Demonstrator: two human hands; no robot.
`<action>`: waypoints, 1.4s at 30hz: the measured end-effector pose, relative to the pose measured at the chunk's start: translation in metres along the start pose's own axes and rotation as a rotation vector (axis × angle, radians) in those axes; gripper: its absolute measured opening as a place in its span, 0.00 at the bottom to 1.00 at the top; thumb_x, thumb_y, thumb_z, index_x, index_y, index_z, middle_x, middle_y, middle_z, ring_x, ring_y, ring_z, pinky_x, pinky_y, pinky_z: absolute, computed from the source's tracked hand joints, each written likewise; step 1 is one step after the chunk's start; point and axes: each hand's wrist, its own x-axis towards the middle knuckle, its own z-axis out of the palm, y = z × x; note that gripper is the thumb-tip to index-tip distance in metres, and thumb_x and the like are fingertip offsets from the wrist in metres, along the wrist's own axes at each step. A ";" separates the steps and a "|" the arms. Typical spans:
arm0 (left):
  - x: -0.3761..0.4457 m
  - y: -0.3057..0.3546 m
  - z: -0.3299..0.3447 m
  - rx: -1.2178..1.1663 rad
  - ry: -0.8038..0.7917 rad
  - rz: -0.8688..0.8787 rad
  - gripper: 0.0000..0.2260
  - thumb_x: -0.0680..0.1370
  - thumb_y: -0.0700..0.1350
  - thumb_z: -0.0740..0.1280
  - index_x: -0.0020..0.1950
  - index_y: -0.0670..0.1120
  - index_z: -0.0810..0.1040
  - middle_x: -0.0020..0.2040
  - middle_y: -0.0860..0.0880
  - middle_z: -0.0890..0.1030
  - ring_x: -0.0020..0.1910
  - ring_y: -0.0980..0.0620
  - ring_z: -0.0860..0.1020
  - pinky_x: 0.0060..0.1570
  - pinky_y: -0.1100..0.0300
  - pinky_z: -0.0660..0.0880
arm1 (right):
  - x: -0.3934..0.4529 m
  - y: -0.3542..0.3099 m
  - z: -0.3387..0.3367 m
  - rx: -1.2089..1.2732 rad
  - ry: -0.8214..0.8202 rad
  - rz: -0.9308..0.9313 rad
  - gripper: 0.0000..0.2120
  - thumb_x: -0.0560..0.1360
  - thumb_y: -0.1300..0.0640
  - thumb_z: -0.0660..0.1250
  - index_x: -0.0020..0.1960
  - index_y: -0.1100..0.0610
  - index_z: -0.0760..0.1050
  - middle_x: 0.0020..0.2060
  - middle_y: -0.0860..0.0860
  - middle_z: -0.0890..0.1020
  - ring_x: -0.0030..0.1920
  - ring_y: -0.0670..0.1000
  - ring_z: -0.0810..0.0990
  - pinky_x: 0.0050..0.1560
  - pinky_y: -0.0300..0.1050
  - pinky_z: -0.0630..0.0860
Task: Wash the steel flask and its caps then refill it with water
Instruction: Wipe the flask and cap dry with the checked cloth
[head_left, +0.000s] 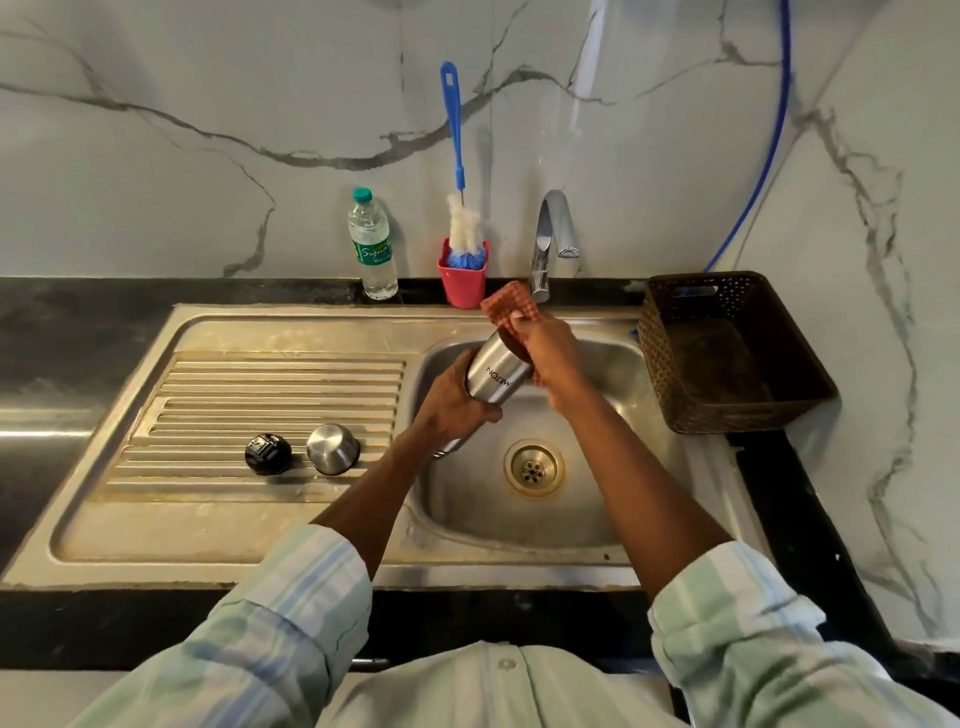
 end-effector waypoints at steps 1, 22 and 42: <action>-0.001 0.003 0.000 0.009 0.000 0.006 0.40 0.64 0.37 0.78 0.74 0.47 0.67 0.57 0.53 0.74 0.53 0.54 0.73 0.42 0.73 0.65 | 0.000 0.001 -0.001 0.011 0.011 0.021 0.06 0.79 0.51 0.63 0.45 0.49 0.76 0.44 0.54 0.83 0.45 0.56 0.83 0.51 0.54 0.79; 0.002 0.007 -0.006 -0.101 -0.310 0.011 0.38 0.62 0.40 0.79 0.70 0.44 0.69 0.57 0.49 0.75 0.55 0.53 0.74 0.53 0.69 0.70 | 0.025 -0.023 -0.024 -0.190 -0.291 0.109 0.17 0.73 0.49 0.71 0.56 0.58 0.75 0.51 0.55 0.81 0.51 0.55 0.80 0.53 0.49 0.77; 0.016 0.033 -0.011 -0.915 0.067 -0.290 0.40 0.62 0.59 0.80 0.68 0.42 0.72 0.56 0.41 0.83 0.54 0.44 0.84 0.52 0.49 0.81 | 0.004 0.017 0.026 0.222 -0.065 0.086 0.19 0.79 0.39 0.60 0.54 0.53 0.79 0.47 0.54 0.85 0.47 0.55 0.84 0.51 0.51 0.81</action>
